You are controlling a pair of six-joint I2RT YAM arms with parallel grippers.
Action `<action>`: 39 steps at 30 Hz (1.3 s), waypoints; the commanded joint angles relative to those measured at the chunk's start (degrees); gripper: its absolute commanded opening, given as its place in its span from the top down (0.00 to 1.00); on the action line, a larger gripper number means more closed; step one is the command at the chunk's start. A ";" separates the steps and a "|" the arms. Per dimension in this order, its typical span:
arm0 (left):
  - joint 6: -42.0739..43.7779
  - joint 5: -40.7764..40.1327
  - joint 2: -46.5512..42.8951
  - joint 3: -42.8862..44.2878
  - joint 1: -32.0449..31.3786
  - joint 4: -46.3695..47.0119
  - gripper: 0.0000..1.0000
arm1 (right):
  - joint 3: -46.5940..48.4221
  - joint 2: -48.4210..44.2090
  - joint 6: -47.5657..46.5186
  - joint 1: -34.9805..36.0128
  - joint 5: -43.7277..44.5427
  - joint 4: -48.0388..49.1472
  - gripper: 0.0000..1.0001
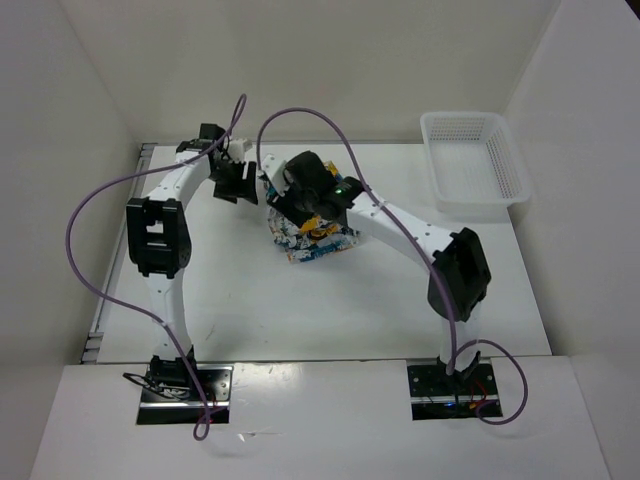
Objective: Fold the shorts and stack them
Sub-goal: Fold the shorts
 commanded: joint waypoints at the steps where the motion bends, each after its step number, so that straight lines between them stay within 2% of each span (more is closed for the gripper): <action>1: 1.34 6.44 -5.68 5.74 -1.78 -2.24 0.24 | -8.45 -8.38 -5.54 -3.47 7.74 3.37 0.39; 2: 1.34 8.19 -5.69 5.75 -3.26 -2.24 0.22 | -12.83 -9.45 -6.24 -5.39 7.75 3.37 0.39; 7: 1.34 9.00 -3.59 7.85 -7.84 -2.77 0.16 | -22.70 -12.54 -8.61 -9.63 9.68 7.06 0.36; 9: 1.34 9.00 -1.22 8.99 -8.54 -2.77 0.11 | -23.33 -12.54 -8.62 -11.20 9.68 7.93 0.35; 16: 1.34 4.08 4.32 13.56 -10.48 -3.29 0.09 | -25.35 -10.79 -8.62 -14.81 9.42 9.09 0.34; 21: 1.34 4.08 5.65 12.78 -11.53 -4.35 0.10 | -26.58 -10.78 -9.41 -14.82 3.10 7.08 0.34; 25: 1.34 4.08 6.17 10.67 -11.54 -4.35 0.19 | -28.08 -10.00 -9.41 -14.82 0.89 7.06 0.34; 26: 1.34 4.08 6.70 10.67 -11.54 -4.88 0.30 | -28.60 -9.47 -9.41 -14.82 0.37 7.76 0.34; 32: 1.34 4.08 8.28 13.56 -11.54 -5.50 0.61 | -26.51 -2.62 -5.99 -14.82 2.82 13.73 0.36; 34: 1.34 4.08 8.28 14.18 -11.54 -5.50 0.76 | -25.97 -0.16 -5.37 -14.82 6.68 16.54 0.42; 35: 1.34 4.08 8.28 14.71 -11.54 -5.50 0.78 | -25.97 0.55 -5.36 -14.82 7.65 17.08 0.47; 36: 1.34 4.08 8.28 14.71 -11.54 -5.50 0.80 | -25.36 1.08 -5.36 -14.82 8.97 17.08 0.60; 39: 1.34 1.46 8.28 16.63 -11.54 -5.50 0.86 | -25.35 1.08 -5.89 -14.82 9.51 17.70 0.84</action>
